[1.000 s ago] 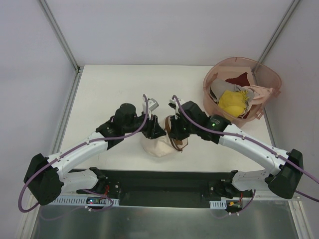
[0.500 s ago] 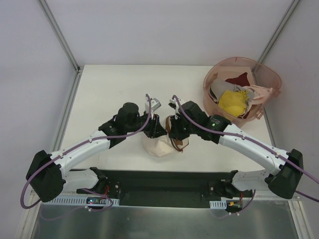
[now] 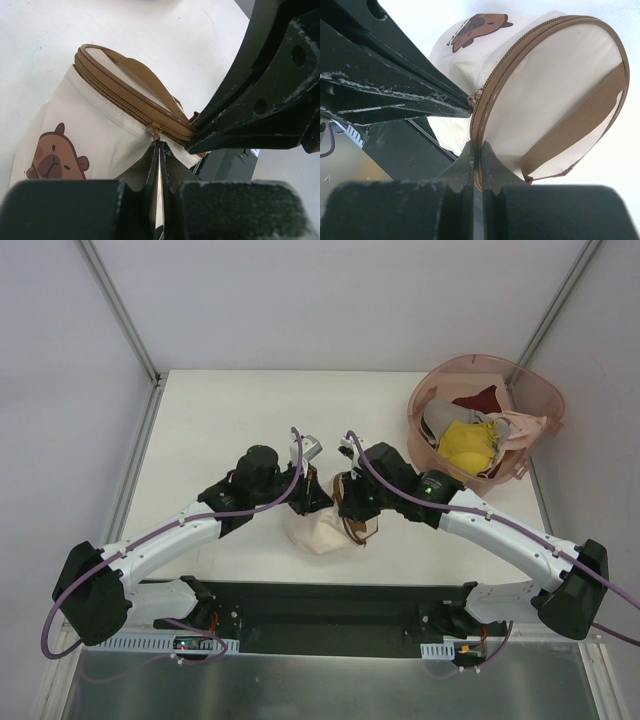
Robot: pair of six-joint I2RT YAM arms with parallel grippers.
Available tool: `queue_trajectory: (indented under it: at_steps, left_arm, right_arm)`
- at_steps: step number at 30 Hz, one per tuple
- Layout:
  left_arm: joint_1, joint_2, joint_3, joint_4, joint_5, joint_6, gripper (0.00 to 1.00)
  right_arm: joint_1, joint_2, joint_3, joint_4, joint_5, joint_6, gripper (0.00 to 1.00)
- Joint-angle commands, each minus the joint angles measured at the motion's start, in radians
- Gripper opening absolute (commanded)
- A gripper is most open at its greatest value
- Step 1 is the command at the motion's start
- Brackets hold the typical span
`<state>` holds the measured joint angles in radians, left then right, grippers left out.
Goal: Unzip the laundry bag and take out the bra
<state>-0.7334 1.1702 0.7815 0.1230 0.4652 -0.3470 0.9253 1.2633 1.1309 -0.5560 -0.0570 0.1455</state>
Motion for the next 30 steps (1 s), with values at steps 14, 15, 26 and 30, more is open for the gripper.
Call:
queue_trajectory:
  at_steps: [14,15,26,30]
  left_arm:
    - [-0.008,-0.080,0.022,0.003,-0.140,0.011,0.00]
    - [-0.008,-0.080,0.022,0.001,-0.135,0.009,0.00]
    - [-0.008,-0.027,0.051,0.000,-0.045,-0.026,0.05]
    - [-0.008,-0.018,0.067,0.000,-0.011,-0.029,0.16]
  right_arm:
    - [0.001,-0.022,-0.005,0.045,-0.027,0.002,0.01]
    - [0.000,-0.022,-0.005,0.044,-0.027,-0.001,0.01]
    - [-0.002,-0.018,-0.002,0.047,-0.029,0.003,0.01]
    - [0.000,-0.012,-0.003,0.047,-0.029,0.002,0.01]
